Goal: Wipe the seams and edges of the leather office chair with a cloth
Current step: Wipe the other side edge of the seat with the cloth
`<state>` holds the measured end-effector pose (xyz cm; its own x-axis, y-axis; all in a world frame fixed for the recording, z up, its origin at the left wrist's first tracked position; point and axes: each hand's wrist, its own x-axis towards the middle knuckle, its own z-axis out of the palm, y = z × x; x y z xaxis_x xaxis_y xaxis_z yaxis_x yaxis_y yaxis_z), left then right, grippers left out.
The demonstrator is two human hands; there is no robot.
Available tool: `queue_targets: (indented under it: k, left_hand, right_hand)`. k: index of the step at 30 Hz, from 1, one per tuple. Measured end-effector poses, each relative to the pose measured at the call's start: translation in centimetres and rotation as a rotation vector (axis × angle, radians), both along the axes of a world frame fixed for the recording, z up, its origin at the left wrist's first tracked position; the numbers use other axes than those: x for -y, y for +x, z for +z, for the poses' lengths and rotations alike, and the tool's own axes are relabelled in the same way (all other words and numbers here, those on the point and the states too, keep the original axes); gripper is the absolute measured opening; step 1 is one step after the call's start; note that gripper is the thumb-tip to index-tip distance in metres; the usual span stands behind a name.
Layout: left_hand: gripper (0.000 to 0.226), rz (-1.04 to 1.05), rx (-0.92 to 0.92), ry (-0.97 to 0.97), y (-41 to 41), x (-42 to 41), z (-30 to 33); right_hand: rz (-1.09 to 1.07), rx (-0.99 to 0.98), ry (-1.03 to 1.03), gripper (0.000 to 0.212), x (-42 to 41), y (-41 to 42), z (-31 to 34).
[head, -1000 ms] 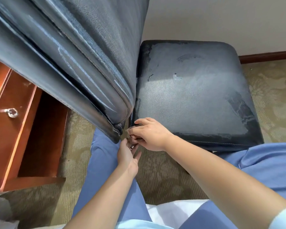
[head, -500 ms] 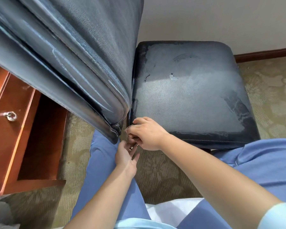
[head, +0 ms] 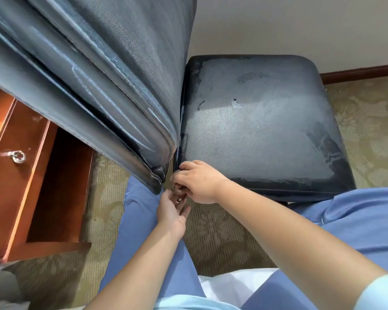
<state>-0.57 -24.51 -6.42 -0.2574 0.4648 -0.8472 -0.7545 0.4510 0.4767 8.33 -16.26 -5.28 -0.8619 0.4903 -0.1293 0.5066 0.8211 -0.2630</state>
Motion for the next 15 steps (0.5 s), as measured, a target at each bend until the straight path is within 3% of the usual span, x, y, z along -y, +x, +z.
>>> queue_targets:
  k: [6,15]
  left_hand:
    - [0.028,-0.041,0.028,0.04,0.7,0.1,0.0]
    - [0.026,-0.043,0.035,0.054,1.1,0.4,0.4]
  right_hand:
    - [0.06,-0.154,0.101,0.029,0.8,3.3,-1.4]
    - [0.129,-0.11,0.363,0.025,1.8,5.7,-2.8]
